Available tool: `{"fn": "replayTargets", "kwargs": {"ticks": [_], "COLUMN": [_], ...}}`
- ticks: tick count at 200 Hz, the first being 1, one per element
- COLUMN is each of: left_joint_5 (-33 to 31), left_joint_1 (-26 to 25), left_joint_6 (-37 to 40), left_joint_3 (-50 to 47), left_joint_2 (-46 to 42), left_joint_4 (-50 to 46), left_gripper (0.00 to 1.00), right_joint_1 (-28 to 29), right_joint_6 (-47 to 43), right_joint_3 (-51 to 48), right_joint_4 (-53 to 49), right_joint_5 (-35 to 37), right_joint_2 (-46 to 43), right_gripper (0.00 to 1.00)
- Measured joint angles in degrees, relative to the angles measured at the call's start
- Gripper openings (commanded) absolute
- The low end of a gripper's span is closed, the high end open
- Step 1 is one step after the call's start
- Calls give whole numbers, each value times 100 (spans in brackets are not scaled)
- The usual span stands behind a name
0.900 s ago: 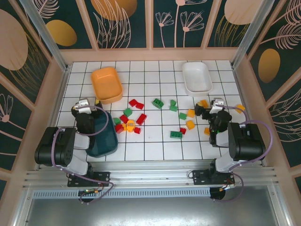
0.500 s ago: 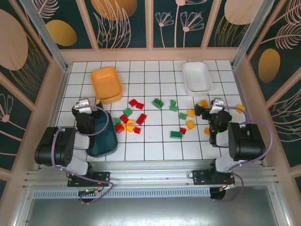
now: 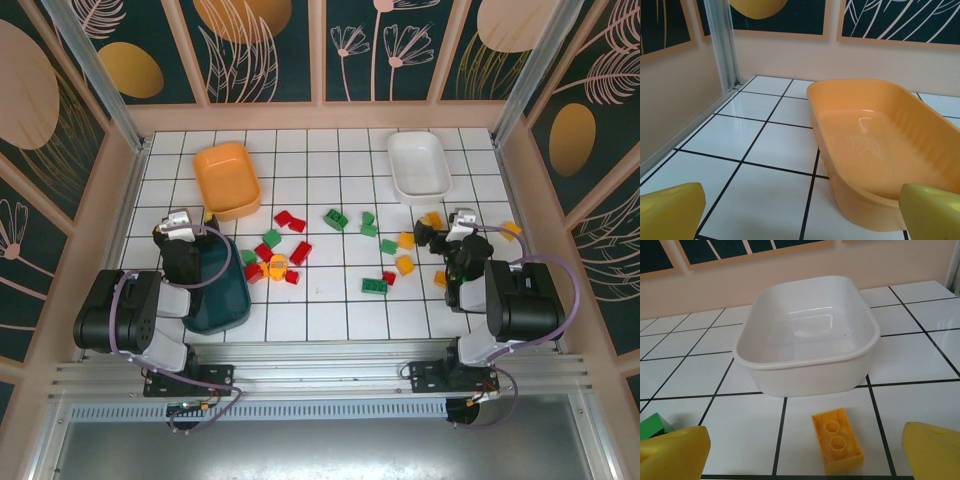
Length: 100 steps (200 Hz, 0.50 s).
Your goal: Sort the legos into containers by color
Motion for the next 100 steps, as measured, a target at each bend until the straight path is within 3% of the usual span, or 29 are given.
{"fn": "replayTargets", "kwargs": {"ticks": [53, 82, 100], "left_joint_5": [0, 173, 249], "left_joint_1": [0, 0, 0], "left_joint_6": [0, -55, -586], "left_joint_3": [24, 520, 1154], "left_joint_2": [-216, -1720, -2706], "left_joint_4": [-310, -1880, -2822], "left_gripper": [99, 99, 99], "right_joint_1": [109, 824, 1456], "right_joint_6": [-24, -328, -258], "right_joint_3": [151, 887, 1753], "right_joint_4": [-396, -1902, -3040], "right_joint_5": [365, 859, 1349], "right_joint_2": [-76, -1016, -1655], "right_gripper": [99, 99, 99]}}
